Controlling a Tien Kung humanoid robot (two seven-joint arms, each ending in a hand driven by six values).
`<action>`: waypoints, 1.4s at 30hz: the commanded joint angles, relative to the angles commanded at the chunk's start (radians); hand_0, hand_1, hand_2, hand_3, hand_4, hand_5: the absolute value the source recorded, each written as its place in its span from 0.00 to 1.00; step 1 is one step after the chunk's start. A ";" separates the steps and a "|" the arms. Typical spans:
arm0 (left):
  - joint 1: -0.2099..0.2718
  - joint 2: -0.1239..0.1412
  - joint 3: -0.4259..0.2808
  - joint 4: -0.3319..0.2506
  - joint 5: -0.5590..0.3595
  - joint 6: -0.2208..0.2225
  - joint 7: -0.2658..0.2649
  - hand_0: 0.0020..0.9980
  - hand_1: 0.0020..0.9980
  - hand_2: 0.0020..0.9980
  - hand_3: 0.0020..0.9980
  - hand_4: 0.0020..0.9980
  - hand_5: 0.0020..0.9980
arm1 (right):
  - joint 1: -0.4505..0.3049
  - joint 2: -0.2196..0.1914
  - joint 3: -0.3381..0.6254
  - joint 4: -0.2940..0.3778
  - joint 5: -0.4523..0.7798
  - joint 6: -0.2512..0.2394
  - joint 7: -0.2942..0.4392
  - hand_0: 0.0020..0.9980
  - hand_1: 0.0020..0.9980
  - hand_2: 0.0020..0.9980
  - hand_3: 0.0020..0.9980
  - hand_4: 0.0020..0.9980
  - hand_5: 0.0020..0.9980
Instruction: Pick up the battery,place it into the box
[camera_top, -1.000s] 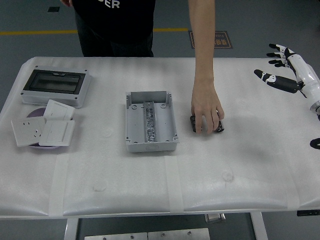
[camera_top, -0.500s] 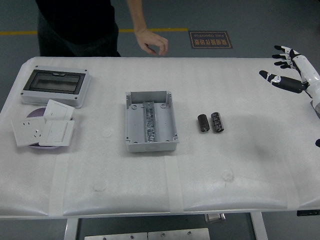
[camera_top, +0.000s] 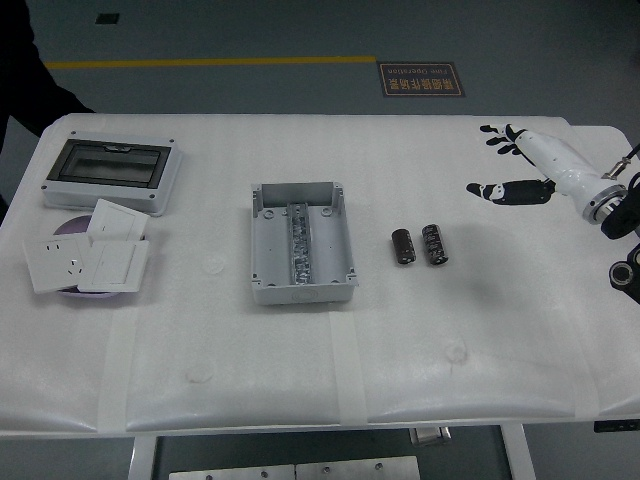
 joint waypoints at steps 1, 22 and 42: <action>0.000 0.000 -0.002 0.000 0.002 0.000 0.000 0.71 0.68 0.51 0.56 0.62 0.20 | 0.016 -0.002 -0.028 0.000 -0.017 0.005 -0.005 0.76 0.74 0.84 0.93 0.87 0.47; -0.004 0.001 0.011 0.000 -0.011 0.000 -0.003 0.70 0.68 0.51 0.56 0.62 0.18 | 0.236 0.048 -0.496 -0.079 -0.099 0.083 -0.073 0.76 0.74 0.84 0.93 0.87 0.45; -0.011 0.004 -0.003 0.000 0.014 0.000 -0.006 0.70 0.68 0.51 0.56 0.62 0.18 | 0.323 0.136 -0.641 -0.189 -0.068 0.076 -0.067 0.75 0.73 0.83 0.93 0.87 0.45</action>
